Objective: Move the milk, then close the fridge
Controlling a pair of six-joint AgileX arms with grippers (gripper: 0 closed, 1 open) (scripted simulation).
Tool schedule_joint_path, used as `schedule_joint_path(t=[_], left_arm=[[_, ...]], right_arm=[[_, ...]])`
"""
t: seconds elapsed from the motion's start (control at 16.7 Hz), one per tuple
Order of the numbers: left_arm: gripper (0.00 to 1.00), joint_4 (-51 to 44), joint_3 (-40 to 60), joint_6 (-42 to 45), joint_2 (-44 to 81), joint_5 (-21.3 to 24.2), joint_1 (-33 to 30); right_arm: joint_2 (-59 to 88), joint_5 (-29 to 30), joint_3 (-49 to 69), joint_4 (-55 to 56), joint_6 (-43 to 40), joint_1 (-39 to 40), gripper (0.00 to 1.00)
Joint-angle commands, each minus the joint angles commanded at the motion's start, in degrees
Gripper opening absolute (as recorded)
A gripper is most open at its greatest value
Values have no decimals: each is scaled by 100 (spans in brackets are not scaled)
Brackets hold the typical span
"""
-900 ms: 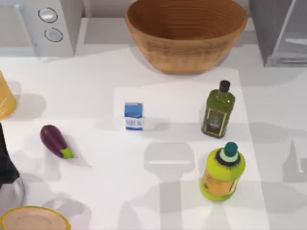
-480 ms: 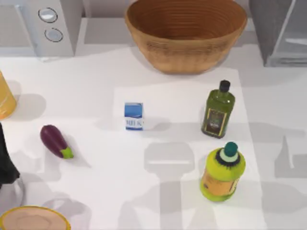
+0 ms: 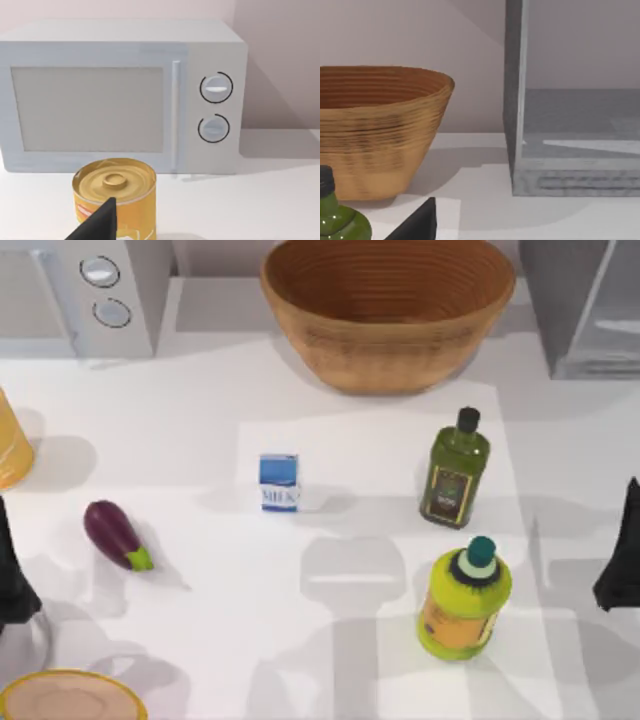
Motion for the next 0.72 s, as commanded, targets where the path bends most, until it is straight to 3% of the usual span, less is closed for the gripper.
schedule_joint_path(t=[0.3, 0.72], left_arm=[[100, 0, 0, 0, 0, 0, 0], [100, 0, 0, 0, 0, 0, 0]], right_arm=[[996, 1165, 13, 906, 34, 1168, 100], [1081, 1258, 2, 983, 37, 1256, 100]])
